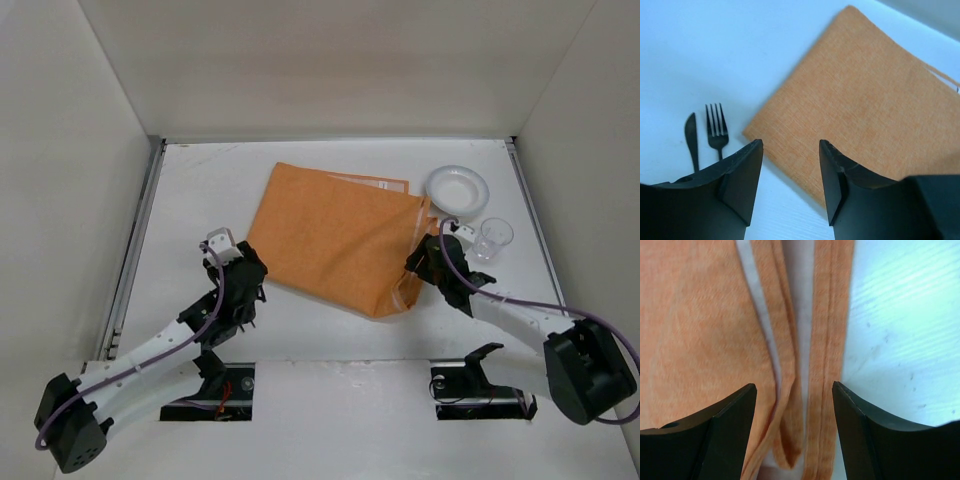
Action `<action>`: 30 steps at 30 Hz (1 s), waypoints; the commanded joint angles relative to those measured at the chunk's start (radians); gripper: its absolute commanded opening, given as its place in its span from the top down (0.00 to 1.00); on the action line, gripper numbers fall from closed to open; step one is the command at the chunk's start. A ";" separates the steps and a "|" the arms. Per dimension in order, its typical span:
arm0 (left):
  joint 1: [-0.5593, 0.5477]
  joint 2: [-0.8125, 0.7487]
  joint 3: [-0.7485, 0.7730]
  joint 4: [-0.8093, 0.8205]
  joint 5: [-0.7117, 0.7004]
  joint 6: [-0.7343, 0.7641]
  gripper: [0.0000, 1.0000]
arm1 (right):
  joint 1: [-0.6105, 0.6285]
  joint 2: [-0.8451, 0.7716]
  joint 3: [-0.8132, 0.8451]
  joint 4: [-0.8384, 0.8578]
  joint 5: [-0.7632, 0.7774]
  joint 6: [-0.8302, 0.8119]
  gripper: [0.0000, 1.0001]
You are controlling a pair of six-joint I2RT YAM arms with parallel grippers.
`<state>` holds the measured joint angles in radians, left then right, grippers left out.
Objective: Set the dinner table for one person
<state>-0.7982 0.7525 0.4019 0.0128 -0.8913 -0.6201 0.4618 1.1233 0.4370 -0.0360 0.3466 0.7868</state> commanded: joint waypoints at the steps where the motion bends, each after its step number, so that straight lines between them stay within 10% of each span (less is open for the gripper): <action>1: 0.001 -0.021 0.011 -0.050 -0.129 0.023 0.51 | -0.045 0.044 0.080 0.116 -0.009 -0.055 0.33; 11: 0.145 0.511 0.228 0.245 0.219 0.152 0.37 | -0.076 0.125 0.097 0.186 -0.109 -0.050 0.43; 21: 0.340 1.011 0.528 0.323 0.480 0.065 0.43 | -0.140 0.299 0.196 0.216 -0.175 -0.063 0.38; 30: 0.455 0.931 0.313 0.346 0.465 -0.130 0.47 | -0.136 0.492 0.360 0.275 -0.307 -0.057 0.81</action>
<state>-0.3824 1.7348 0.7940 0.4068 -0.4084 -0.6735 0.3267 1.5681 0.7021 0.1421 0.1028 0.7361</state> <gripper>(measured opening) 0.530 0.220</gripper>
